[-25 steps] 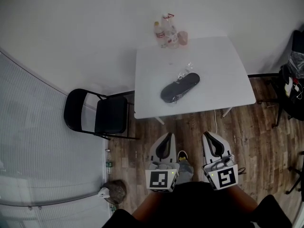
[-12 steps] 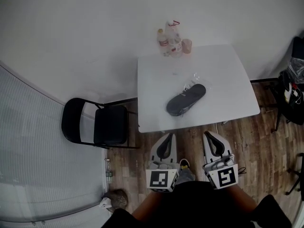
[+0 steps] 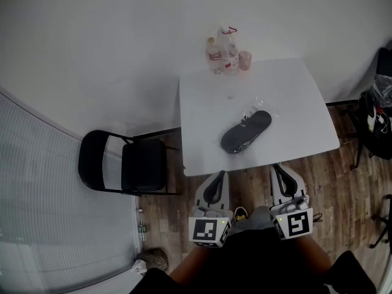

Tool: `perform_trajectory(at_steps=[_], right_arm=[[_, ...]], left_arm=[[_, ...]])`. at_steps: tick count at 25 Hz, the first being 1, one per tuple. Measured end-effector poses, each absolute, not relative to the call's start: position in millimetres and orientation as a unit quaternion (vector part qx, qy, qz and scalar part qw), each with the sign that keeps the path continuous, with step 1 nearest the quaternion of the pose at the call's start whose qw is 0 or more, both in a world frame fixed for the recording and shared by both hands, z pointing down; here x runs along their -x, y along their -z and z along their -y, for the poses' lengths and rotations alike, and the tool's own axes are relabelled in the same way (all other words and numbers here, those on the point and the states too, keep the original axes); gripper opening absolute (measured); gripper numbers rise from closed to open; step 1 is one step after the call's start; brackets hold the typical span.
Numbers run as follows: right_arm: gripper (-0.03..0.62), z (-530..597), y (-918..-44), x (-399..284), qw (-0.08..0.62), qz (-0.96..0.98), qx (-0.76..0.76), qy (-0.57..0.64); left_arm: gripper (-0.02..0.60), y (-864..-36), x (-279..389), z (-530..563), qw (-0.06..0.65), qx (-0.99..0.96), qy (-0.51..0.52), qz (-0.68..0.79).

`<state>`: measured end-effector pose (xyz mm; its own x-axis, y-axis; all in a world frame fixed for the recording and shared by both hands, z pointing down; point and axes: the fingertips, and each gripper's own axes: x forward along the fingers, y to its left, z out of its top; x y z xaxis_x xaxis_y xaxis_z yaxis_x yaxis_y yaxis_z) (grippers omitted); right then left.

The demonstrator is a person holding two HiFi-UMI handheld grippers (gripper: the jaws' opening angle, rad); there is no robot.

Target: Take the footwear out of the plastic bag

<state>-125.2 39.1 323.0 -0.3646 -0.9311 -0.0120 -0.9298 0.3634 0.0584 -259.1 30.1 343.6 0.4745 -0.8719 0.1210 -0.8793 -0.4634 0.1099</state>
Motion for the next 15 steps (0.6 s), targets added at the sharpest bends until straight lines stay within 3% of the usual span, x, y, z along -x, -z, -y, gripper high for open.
perform_trajectory(at_steps=[15], right_arm=[[0.025, -27, -312, 128, 0.016, 0.82, -0.571, 0.05]], left_arm=[[0.023, -343, 266, -16, 0.083, -0.859, -0.006, 0.505]])
